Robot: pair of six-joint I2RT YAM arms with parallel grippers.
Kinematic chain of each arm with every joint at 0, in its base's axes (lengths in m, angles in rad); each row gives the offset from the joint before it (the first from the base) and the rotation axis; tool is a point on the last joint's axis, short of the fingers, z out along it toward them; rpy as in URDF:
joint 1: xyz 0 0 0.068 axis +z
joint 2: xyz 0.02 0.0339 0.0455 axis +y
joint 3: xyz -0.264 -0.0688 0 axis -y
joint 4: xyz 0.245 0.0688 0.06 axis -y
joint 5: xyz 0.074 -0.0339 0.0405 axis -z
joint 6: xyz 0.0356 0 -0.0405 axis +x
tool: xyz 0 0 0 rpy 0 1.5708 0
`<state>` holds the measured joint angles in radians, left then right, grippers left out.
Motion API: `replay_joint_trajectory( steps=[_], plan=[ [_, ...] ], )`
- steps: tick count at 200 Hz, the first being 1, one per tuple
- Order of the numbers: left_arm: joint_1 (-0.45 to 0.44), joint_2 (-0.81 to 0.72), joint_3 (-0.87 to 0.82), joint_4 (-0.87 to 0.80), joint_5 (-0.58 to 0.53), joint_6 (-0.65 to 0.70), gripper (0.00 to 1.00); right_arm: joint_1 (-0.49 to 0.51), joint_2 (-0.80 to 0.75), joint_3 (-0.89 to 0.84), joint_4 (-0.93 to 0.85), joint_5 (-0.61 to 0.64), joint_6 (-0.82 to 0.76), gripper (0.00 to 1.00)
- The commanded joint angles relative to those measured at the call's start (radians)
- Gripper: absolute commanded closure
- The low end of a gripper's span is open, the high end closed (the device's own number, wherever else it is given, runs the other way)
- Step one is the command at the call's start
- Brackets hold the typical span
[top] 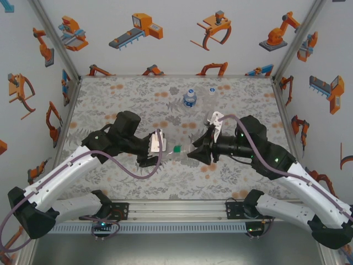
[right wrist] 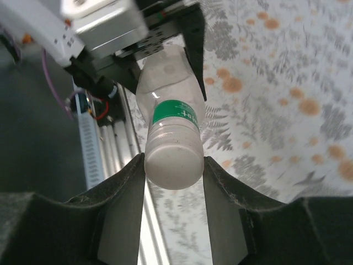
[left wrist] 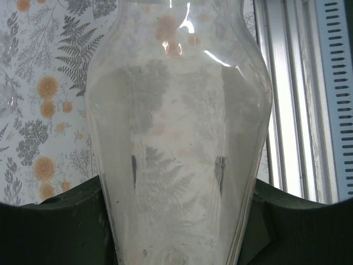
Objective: Screw on the bottle caps
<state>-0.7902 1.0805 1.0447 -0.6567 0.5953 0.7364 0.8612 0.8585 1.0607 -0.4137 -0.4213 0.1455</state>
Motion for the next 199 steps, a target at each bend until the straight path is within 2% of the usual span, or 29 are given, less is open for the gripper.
replay_joint_trajectory(
  steps=[1, 47, 69, 105, 121, 153, 181, 199],
  plan=[
    [-0.012, -0.015, 0.004, 0.159, 0.042, -0.022, 1.0, 0.013, 0.027, -0.019, -0.02, 0.188, 0.425, 0.85],
    [-0.013, -0.017, -0.022, 0.227, 0.015, -0.025, 1.0, 0.012, 0.025, -0.063, -0.11, 0.375, 1.066, 0.85],
    [-0.014, -0.009, -0.02, 0.238, 0.0, -0.035, 1.0, 0.012, 0.024, -0.073, -0.073, 0.405, 1.152, 0.84],
    [-0.018, -0.006, -0.023, 0.237, -0.008, -0.032, 1.0, 0.012, 0.029, -0.083, -0.053, 0.425, 1.146, 0.75],
    [-0.02, -0.01, -0.03, 0.231, -0.001, -0.016, 1.0, 0.013, 0.023, -0.074, -0.05, 0.435, 1.126, 0.67],
    [-0.02, -0.023, -0.048, 0.21, 0.009, 0.008, 1.0, 0.013, 0.01, -0.001, -0.09, 0.474, 0.962, 0.4],
    [-0.02, -0.027, -0.053, 0.186, 0.009, 0.011, 1.0, 0.012, 0.005, 0.102, -0.141, 0.486, 0.781, 0.32],
    [-0.021, -0.028, -0.055, 0.178, 0.012, 0.01, 1.0, 0.011, 0.007, 0.159, -0.169, 0.492, 0.664, 0.31]
  ],
)
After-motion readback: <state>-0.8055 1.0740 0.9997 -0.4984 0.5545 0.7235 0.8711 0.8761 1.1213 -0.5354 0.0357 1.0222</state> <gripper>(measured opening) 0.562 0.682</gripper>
